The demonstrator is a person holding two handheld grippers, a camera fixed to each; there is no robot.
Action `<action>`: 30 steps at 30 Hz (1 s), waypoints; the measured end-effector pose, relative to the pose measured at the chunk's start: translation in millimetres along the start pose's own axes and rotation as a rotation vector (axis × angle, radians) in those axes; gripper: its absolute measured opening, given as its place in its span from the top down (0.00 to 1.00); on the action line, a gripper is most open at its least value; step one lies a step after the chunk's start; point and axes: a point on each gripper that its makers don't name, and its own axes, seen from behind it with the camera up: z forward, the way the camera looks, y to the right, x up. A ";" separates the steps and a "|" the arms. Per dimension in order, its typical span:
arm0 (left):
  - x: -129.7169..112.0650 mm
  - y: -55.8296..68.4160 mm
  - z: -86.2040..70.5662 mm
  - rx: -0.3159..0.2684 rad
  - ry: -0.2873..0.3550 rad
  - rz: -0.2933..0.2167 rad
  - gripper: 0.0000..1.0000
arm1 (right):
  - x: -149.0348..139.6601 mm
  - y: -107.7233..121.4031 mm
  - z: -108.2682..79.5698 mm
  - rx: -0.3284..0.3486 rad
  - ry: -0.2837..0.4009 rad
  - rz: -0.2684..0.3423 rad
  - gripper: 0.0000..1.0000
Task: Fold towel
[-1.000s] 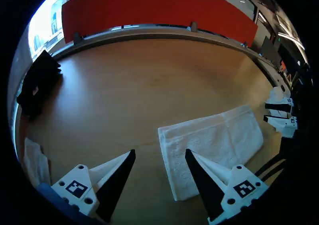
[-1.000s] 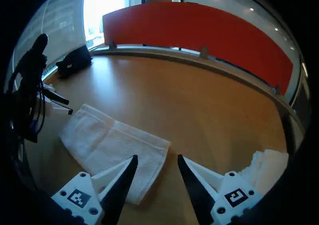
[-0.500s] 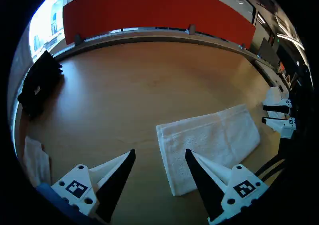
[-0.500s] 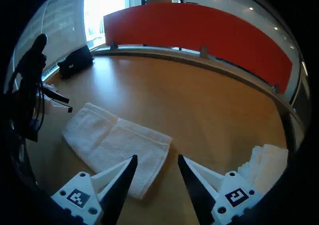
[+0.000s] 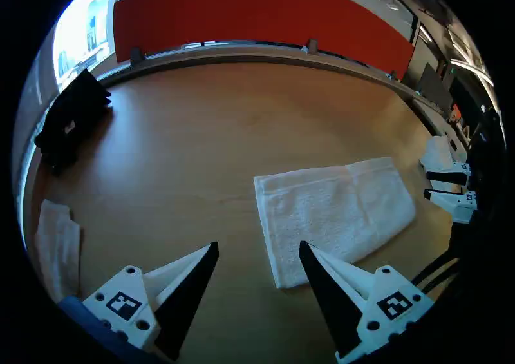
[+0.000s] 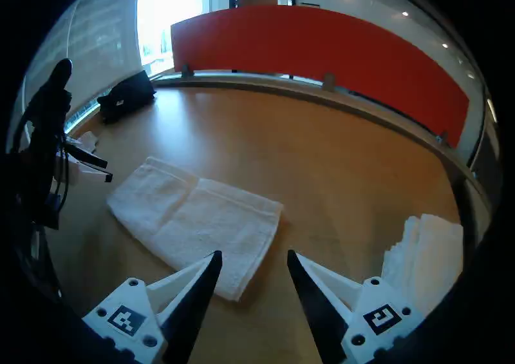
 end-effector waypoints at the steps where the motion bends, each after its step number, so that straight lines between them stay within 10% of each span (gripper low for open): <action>1: -1.3 0.0 -1.3 0.001 0.000 -0.003 0.07 | -0.4 -0.5 -0.7 0.000 0.000 0.000 0.22; 30: -36.8 -25.8 -50.0 0.078 0.021 -0.086 0.07 | -31.7 -16.7 2.0 0.075 -0.066 -0.110 0.22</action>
